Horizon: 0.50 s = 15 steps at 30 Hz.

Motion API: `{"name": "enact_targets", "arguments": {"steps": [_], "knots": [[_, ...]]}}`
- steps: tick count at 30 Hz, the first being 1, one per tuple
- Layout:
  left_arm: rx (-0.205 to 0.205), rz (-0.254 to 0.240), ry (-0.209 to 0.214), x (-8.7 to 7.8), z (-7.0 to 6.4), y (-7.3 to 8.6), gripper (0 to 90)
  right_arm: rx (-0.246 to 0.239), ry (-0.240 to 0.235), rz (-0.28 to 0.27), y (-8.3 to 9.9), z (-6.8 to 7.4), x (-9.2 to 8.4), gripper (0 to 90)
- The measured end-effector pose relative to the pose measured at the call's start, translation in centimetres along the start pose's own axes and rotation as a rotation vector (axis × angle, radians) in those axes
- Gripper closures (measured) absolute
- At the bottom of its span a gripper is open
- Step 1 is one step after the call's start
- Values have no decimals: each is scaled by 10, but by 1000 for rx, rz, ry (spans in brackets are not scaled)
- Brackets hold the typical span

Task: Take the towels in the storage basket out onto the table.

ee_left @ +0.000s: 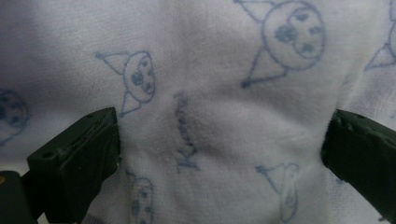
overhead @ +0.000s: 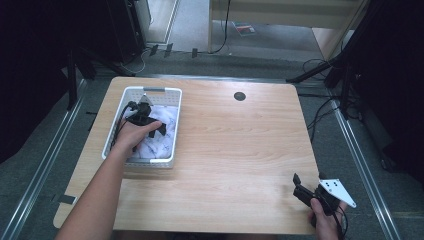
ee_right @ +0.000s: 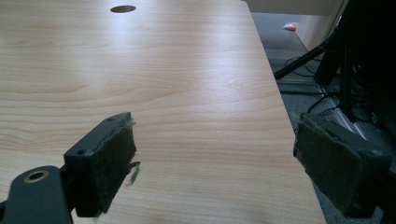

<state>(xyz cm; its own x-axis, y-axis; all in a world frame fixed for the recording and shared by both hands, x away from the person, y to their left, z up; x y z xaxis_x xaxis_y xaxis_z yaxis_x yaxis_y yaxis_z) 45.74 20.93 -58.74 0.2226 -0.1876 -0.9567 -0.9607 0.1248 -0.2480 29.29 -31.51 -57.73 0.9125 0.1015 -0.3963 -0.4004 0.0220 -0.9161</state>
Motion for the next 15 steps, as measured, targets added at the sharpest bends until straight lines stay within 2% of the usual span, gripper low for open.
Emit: {"name": "enact_targets", "arguments": {"steps": [7,11,13,15], "knots": [[29,4,-40,3,-2,2,0,-8,0,1,0,0,0,131],[37,-2,-57,2,-1,3,34,-8,2,0,0,0,0,131],[54,-7,-52,0,-3,3,83,-8,2,0,0,0,0,132],[88,-17,-27,-5,-8,3,234,-9,2,0,0,0,0,132]]}}
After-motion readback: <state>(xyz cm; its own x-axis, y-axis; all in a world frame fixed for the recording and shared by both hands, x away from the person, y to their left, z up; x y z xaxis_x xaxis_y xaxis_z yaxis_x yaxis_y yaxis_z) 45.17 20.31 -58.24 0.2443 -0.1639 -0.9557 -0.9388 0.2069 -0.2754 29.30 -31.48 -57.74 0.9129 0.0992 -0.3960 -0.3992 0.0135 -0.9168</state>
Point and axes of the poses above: each handheld gripper's, and its own axes: x roughly forward along the jaws, y roughly out of its underside, z roughly to its left, the point moved 8 cm from there along x, roughly forward along the jaws, and after that the axes turned 3 degrees about x, right-handed, at the moved point
